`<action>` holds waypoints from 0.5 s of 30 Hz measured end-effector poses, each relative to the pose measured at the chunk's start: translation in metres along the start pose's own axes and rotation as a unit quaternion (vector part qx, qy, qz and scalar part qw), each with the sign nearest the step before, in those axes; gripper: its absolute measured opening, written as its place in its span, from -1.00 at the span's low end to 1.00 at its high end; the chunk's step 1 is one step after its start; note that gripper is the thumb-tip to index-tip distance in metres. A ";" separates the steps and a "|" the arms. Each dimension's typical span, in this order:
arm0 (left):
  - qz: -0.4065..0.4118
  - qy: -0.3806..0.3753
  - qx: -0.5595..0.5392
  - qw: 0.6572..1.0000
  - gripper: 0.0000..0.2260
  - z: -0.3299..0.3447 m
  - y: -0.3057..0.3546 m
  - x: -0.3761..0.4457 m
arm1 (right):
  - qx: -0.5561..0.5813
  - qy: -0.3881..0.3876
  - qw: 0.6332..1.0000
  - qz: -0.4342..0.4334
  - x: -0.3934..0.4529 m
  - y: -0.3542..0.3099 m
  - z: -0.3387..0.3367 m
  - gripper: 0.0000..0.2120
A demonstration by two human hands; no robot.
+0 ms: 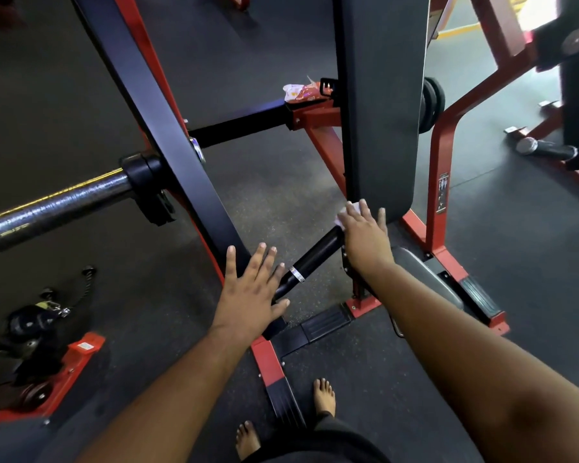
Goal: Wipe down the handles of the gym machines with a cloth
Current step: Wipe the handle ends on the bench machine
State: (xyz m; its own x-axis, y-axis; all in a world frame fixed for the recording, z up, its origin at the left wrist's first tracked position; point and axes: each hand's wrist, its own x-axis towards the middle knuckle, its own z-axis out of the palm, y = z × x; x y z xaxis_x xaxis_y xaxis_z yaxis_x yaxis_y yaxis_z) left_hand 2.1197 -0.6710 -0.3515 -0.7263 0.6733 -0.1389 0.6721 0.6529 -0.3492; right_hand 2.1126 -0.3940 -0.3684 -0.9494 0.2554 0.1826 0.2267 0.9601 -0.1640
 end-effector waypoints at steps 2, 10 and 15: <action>-0.001 0.001 -0.004 1.000 -0.33 0.000 0.000 -0.001 | -0.036 -0.028 0.998 -0.039 -0.003 -0.011 0.006 -0.51; -0.004 0.022 -0.020 1.000 -0.27 0.005 -0.001 0.000 | 0.108 -0.040 0.976 -0.183 -0.101 -0.084 0.052 -0.45; 0.000 0.026 -0.017 1.000 -0.27 0.007 -0.001 0.002 | 0.291 0.028 0.956 -0.008 -0.105 -0.046 0.031 -0.54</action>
State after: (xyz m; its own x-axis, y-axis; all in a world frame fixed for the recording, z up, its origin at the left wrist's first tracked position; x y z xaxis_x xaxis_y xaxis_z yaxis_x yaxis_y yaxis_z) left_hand 2.1164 -0.6729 -0.3582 -0.7181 0.6901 -0.0903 0.6774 0.6634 -0.3179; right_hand 2.1954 -0.4687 -0.4103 -0.9352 0.2617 0.2386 0.0370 0.7423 -0.6691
